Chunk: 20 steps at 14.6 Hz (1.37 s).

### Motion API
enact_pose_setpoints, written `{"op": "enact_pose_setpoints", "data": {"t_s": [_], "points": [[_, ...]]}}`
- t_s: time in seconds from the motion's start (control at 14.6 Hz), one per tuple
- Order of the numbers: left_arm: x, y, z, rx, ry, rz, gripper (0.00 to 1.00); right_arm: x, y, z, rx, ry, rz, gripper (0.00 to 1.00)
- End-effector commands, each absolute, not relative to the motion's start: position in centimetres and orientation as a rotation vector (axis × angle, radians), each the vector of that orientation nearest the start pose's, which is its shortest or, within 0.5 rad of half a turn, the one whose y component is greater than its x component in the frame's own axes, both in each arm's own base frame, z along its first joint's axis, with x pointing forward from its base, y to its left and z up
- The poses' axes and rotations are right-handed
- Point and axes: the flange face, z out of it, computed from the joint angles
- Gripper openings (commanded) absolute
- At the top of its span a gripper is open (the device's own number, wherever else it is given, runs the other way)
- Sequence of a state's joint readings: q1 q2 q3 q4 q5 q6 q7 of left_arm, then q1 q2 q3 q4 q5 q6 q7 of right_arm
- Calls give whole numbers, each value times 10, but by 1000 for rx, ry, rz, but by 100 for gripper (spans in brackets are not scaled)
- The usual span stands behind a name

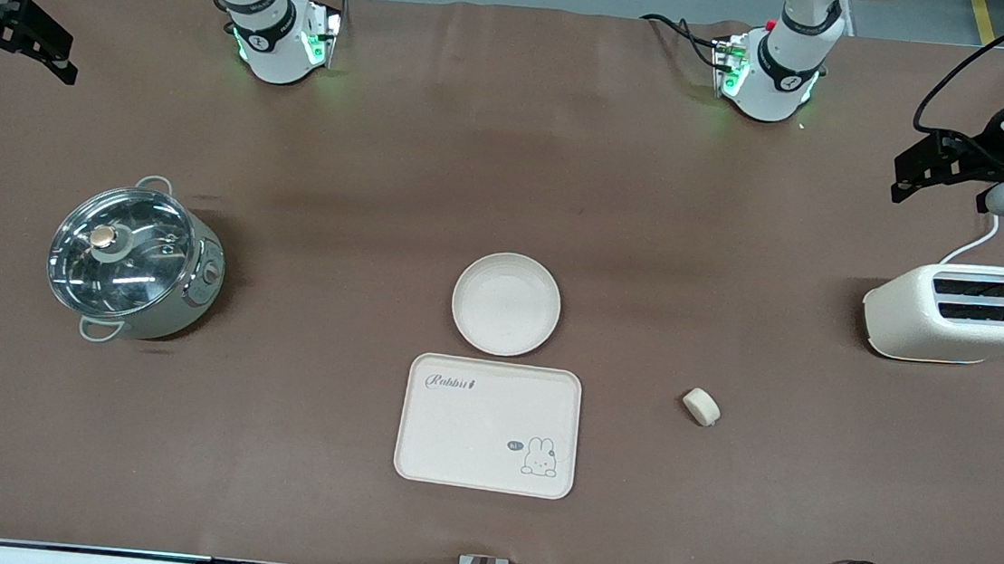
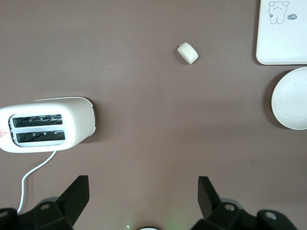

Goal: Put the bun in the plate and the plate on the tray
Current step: 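Reach the left gripper toward the cream bun beside the toaster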

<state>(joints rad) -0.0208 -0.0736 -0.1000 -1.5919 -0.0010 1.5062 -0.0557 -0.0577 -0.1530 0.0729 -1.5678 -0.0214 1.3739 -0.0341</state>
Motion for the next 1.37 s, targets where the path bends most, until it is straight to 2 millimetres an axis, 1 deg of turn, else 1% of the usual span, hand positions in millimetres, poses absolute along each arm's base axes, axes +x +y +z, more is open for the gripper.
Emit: {"op": "enact_pose_setpoints", "data": {"t_s": [0.0,0.14,0.27,0.34,0.41,0.48,0.55,0.62,0.69,0.75,0.82,0.89,0.96,1.03,1.1,1.17,1.23,1.3], "points": [[522,-61,655,-3115,103,26,100,479,6,691,-3172,-85,53,100],[524,-60,657,-3115,100,14,100,479,5,690,-3169,-81,60,100],[541,-58,651,-3118,105,24,100,479,-5,688,-3164,-48,67,100],[553,-57,642,-3122,103,50,100,481,-21,685,-3160,-3,74,100],[566,-58,625,-3124,101,94,100,481,-27,685,-3148,14,71,100],[576,-61,603,-3132,91,152,100,481,-27,685,-3137,-8,70,100],[588,-70,576,-3123,71,211,100,481,-29,686,-3135,-13,62,100],[603,-74,545,-3117,38,261,100,481,-28,686,-3135,-16,62,100],[620,-78,518,-3129,16,235,100,481,-30,686,-3134,-14,62,100],[632,-85,490,-3142,17,201,100,481,-30,686,-3134,-16,62,100],[645,-83,450,-3150,0,208,100,480,-31,685,-3132,-16,66,100],[655,-81,422,-3156,-9,199,100,480,-31,685,-3132,-26,66,100],[661,-83,395,-3162,-18,206,100,480,-31,685,-3131,-43,66,100],[666,-87,372,-3166,-67,189,100,481,-30,684,-3128,-48,71,100],[670,-89,353,-3166,-160,179,100,481,-29,684,-3123,-49,70,100],[674,-94,335,-3157,-285,173,100,482,-26,682,-3100,-57,76,100],[679,-101,322,-3142,-422,150,100,482,-23,682,-3076,-63,75,100],[682,-111,305,-3133,-522,134,100,483,-20,681,-3061,-69,75,100]]}}
